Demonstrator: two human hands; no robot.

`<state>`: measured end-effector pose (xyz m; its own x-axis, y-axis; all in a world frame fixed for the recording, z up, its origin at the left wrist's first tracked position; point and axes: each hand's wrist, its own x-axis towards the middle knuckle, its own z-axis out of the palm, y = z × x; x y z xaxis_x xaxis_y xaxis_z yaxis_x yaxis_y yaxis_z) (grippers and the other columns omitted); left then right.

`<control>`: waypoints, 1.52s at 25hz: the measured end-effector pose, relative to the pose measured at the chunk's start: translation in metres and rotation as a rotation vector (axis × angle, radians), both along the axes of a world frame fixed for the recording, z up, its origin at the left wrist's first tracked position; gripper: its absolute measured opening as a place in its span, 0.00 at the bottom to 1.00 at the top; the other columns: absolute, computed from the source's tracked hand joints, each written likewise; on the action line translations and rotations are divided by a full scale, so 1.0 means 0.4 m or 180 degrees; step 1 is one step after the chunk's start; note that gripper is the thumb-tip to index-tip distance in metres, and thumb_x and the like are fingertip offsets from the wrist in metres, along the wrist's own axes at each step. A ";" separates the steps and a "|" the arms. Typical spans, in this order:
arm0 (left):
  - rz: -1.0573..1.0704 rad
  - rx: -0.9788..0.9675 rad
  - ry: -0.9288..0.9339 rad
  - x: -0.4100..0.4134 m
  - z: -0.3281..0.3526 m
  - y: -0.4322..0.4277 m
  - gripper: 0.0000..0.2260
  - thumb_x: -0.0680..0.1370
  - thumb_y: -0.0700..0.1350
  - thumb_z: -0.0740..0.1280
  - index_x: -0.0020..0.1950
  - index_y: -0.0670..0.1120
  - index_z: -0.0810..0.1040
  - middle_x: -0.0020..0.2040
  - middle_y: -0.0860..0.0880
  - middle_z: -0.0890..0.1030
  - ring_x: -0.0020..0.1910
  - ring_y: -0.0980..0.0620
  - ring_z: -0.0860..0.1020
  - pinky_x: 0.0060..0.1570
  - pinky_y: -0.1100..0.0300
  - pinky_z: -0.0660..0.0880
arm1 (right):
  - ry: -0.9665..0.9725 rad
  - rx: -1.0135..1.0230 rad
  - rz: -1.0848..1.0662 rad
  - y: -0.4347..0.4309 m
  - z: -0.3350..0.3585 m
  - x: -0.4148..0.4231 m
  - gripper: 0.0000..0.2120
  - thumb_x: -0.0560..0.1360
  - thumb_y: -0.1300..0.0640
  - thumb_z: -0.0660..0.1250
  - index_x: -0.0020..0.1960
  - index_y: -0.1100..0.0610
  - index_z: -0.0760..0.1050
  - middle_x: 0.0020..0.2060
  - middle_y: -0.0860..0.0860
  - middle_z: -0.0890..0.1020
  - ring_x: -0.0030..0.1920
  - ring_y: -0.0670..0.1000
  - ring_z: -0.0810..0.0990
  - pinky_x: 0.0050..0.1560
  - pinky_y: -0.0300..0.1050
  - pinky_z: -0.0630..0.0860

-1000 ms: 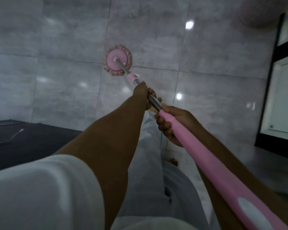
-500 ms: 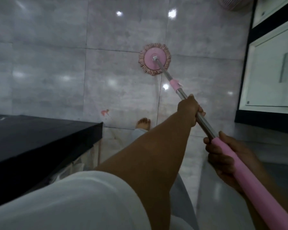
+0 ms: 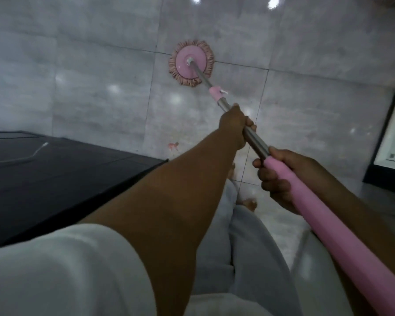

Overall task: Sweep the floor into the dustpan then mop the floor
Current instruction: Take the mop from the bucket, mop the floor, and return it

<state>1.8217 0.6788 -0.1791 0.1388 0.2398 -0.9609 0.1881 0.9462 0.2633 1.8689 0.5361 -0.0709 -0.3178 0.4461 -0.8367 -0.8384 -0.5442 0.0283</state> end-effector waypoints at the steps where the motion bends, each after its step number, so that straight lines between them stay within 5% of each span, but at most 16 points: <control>1: 0.0081 0.0074 0.0074 -0.026 -0.006 0.037 0.14 0.83 0.52 0.57 0.43 0.44 0.67 0.24 0.49 0.67 0.20 0.53 0.67 0.20 0.66 0.70 | -0.0028 0.0021 0.0143 0.041 -0.011 -0.016 0.16 0.78 0.47 0.58 0.48 0.61 0.73 0.27 0.50 0.72 0.19 0.44 0.68 0.16 0.34 0.66; 6: 0.0465 0.0157 0.0448 -0.136 -0.038 0.141 0.13 0.83 0.52 0.58 0.41 0.46 0.67 0.19 0.51 0.66 0.17 0.55 0.65 0.20 0.69 0.67 | -0.0081 0.0101 0.0472 0.157 -0.063 -0.096 0.15 0.80 0.48 0.57 0.48 0.60 0.72 0.27 0.49 0.72 0.19 0.43 0.68 0.18 0.32 0.65; 10: 0.0225 0.0192 0.0582 -0.136 -0.040 0.062 0.13 0.82 0.52 0.59 0.41 0.46 0.69 0.18 0.52 0.67 0.15 0.55 0.66 0.20 0.70 0.68 | 0.0077 0.0118 0.0057 0.054 -0.078 -0.110 0.16 0.79 0.47 0.60 0.47 0.61 0.73 0.29 0.49 0.74 0.21 0.43 0.70 0.18 0.32 0.67; 23: -0.1259 -0.0328 -0.0200 -0.056 0.038 -0.810 0.12 0.84 0.51 0.55 0.45 0.45 0.68 0.27 0.48 0.66 0.24 0.53 0.66 0.20 0.67 0.71 | 0.0190 0.0152 -0.1893 -0.847 0.032 -0.246 0.16 0.76 0.47 0.64 0.50 0.61 0.73 0.30 0.49 0.74 0.22 0.43 0.71 0.18 0.35 0.70; 27: -0.1471 -0.0582 -0.0311 -0.096 0.068 -0.991 0.12 0.83 0.51 0.57 0.45 0.45 0.68 0.28 0.47 0.67 0.24 0.53 0.67 0.20 0.65 0.72 | 0.0198 0.0040 -0.2042 -1.009 0.075 -0.306 0.17 0.76 0.46 0.63 0.51 0.61 0.73 0.30 0.49 0.74 0.21 0.43 0.71 0.17 0.36 0.71; 38: -0.0784 -0.0238 -0.0242 -0.229 0.037 -0.685 0.13 0.83 0.52 0.56 0.45 0.44 0.68 0.27 0.47 0.66 0.23 0.52 0.66 0.20 0.68 0.70 | -0.0034 -0.0180 -0.0986 -0.683 0.066 -0.343 0.16 0.78 0.46 0.58 0.48 0.60 0.72 0.27 0.50 0.72 0.19 0.44 0.68 0.16 0.35 0.68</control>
